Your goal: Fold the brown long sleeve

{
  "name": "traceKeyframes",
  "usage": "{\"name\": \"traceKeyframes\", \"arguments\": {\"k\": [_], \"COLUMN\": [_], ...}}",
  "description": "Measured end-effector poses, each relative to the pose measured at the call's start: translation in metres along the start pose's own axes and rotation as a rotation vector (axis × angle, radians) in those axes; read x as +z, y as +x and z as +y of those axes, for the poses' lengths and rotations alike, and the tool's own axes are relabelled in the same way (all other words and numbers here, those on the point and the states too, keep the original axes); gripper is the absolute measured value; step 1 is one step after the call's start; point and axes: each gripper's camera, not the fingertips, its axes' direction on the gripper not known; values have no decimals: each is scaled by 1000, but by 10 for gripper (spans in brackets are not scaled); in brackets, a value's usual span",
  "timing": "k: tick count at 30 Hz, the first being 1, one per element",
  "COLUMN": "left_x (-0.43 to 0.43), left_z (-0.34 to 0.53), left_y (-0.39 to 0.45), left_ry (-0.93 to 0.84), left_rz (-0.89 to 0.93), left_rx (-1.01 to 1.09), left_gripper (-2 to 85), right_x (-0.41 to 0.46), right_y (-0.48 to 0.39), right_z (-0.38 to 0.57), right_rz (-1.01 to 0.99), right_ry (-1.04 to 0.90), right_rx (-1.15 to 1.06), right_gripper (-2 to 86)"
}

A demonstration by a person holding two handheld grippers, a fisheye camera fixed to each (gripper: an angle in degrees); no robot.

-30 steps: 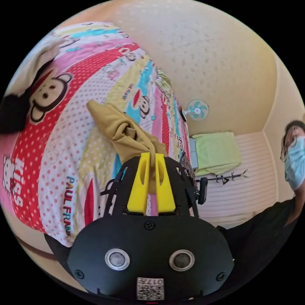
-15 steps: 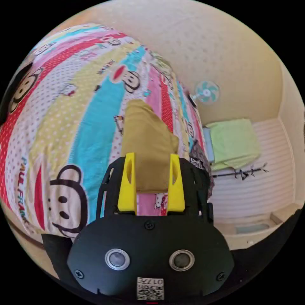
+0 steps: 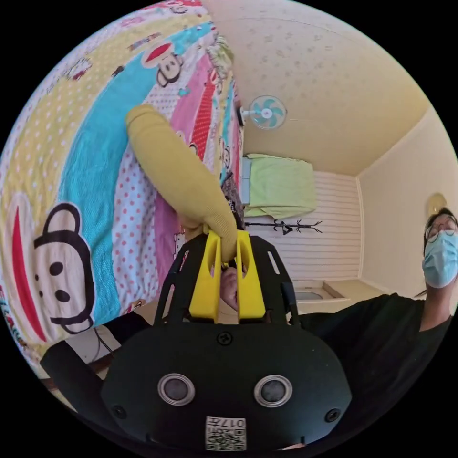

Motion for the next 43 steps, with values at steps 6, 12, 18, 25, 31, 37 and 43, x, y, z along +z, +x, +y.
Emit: {"name": "traceKeyframes", "arguments": {"k": [6,12,18,25,31,37,43], "left_x": [-174,-348,-459,-486,-446,-356,-335], "left_z": [-10,-20,-36,-61,18,129,184], "left_y": [85,146,143,-3,-138,-270,-268], "left_ry": [77,284,458,407,326,-523,-719], "left_rz": [-59,-138,-220,-536,-333,-552,-188], "left_rx": [202,369,374,-79,-539,-1070,-1507], "left_gripper": [53,55,59,103,69,3,-5], "right_x": [134,312,453,575,504,357,178], "right_y": [-117,-176,-206,-56,9,30,26], "right_z": [67,114,160,170,185,176,192], "right_rz": [111,-51,-22,496,947,1619,1901], "right_ry": [-281,-487,-592,-768,-936,-998,-671], "right_rx": [-236,-349,-506,-469,-447,-316,-47], "right_gripper": [40,38,50,77,51,13,7]}}
